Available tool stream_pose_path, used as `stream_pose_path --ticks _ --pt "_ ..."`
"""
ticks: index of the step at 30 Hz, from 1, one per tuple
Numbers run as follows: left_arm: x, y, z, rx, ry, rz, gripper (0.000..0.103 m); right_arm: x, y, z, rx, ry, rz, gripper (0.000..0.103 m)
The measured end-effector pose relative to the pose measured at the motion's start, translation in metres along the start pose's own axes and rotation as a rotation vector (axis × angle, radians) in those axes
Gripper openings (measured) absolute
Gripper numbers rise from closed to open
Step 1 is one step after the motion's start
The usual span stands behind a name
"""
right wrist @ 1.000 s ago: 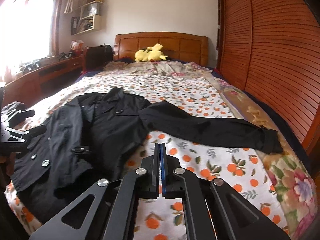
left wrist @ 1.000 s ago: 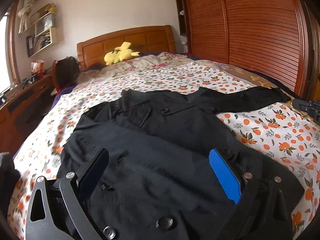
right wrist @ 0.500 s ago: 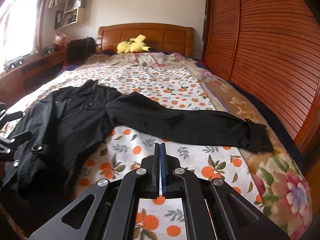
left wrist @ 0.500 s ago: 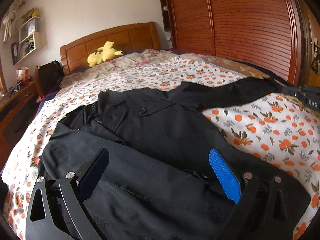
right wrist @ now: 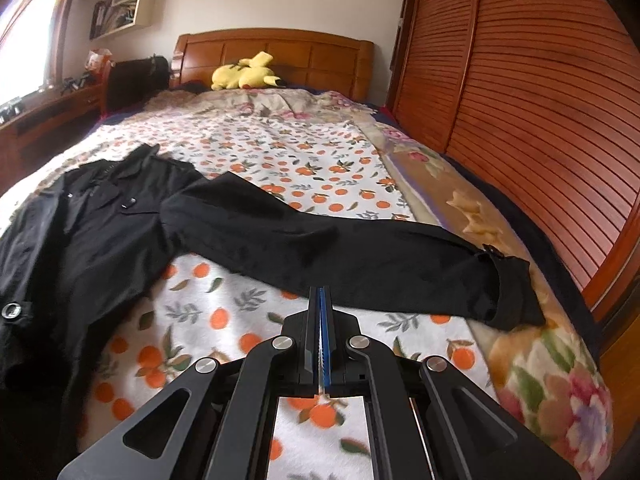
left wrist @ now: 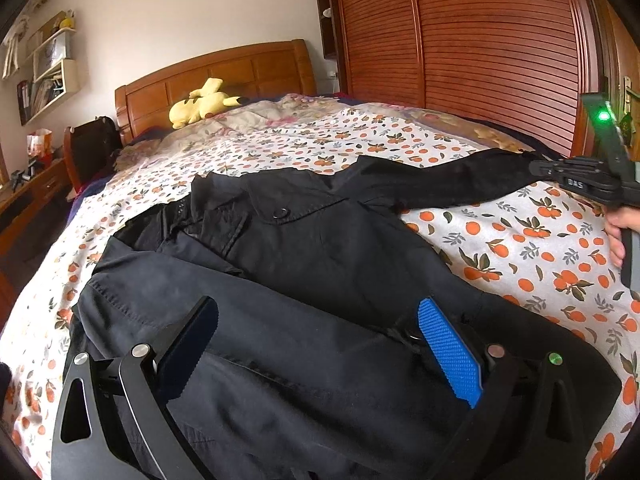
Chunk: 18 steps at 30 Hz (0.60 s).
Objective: Fold large clothes
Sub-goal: 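Lift the sleeve with the right tool toward the coat body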
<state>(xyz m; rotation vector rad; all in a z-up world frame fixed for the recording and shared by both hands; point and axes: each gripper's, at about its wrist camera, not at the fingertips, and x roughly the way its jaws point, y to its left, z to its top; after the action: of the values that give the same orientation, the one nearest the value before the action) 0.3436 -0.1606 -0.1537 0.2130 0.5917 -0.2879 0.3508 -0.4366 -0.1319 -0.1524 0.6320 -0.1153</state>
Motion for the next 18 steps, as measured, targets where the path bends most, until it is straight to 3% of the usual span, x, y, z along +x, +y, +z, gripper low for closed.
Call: stream_pose_path --ticks 9,14,15,16,17,18 --pt "-0.001 0.005 0.001 -0.015 0.005 0.003 0.101 0.021 -0.009 0.011 -0.039 0.014 -0.053 0.000" --pt "-0.003 0.009 0.002 -0.020 0.003 0.003 0.101 0.044 -0.051 0.018 0.057 0.046 -0.068 0.002" --pt "-0.003 0.009 0.002 -0.020 0.003 0.000 0.101 0.050 -0.065 0.020 0.088 0.055 -0.087 0.008" --pt "-0.003 0.009 0.002 -0.019 0.003 0.000 0.101 0.054 -0.078 0.021 0.113 0.060 -0.104 0.046" --pt "-0.003 0.009 0.002 -0.018 0.003 -0.001 0.101 0.057 -0.089 0.021 0.136 0.055 -0.121 0.094" --pt "-0.004 0.009 0.002 -0.016 0.003 -0.003 0.101 0.061 -0.105 0.021 0.158 0.048 -0.147 0.094"
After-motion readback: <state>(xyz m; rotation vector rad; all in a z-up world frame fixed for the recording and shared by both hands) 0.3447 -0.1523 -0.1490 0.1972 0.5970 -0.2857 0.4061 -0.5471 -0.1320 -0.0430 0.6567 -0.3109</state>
